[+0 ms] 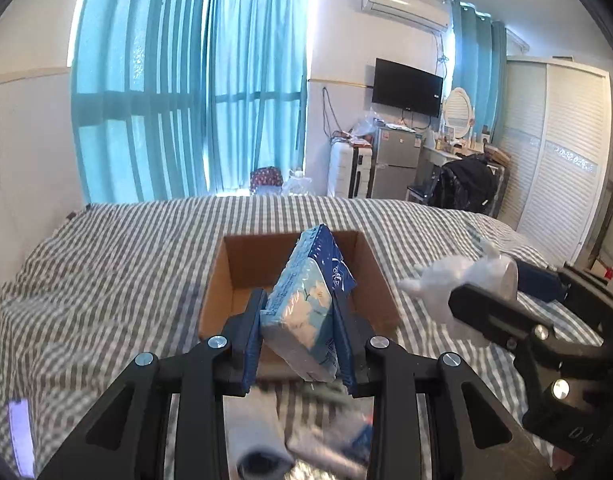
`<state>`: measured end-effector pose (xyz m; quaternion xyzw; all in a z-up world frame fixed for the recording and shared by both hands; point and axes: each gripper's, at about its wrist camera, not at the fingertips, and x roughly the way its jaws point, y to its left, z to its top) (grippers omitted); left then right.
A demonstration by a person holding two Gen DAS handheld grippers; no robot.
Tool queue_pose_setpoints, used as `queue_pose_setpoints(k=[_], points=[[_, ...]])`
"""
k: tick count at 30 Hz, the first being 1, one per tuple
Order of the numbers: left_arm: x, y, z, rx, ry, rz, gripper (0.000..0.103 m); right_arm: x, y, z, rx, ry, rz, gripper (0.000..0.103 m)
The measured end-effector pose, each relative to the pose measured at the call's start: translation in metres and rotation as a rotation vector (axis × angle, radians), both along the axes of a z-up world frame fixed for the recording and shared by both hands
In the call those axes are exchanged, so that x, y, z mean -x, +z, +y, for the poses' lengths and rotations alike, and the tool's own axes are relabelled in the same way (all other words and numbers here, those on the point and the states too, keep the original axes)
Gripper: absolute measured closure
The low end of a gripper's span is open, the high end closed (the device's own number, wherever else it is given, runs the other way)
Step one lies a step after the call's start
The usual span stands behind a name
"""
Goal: Organize objects
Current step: 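Carry both held items over the box and open both tools to drop them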
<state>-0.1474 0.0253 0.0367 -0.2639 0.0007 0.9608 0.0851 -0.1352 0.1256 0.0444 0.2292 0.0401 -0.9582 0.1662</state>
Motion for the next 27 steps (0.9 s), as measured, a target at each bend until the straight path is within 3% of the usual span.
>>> queue_pose_setpoints(k=[9,15,20,24,26,27], points=[[0.095,-0.021,-0.004,0.056,0.049,-0.046,0.071,0.113,-0.005,-0.005,0.011,-0.037,-0.016,0.055],[0.14,-0.062,-0.005,0.091,0.067,-0.133,0.071,0.176,-0.048,-0.006,-0.004,-0.054,-0.105,0.055],[0.154,-0.094,-0.009,0.106,0.066,-0.184,0.07,0.193,-0.084,-0.002,0.02,-0.054,-0.17,0.055],[0.154,-0.101,-0.01,0.112,0.087,-0.193,0.049,0.198,-0.089,0.004,0.046,-0.04,-0.184,0.053],[0.152,-0.097,-0.012,0.091,0.086,-0.19,0.042,0.188,-0.084,0.008,0.069,-0.048,-0.168,0.035],[0.149,-0.092,-0.013,0.086,0.091,-0.184,0.035,0.183,-0.078,0.011,0.089,-0.05,-0.152,0.032]])
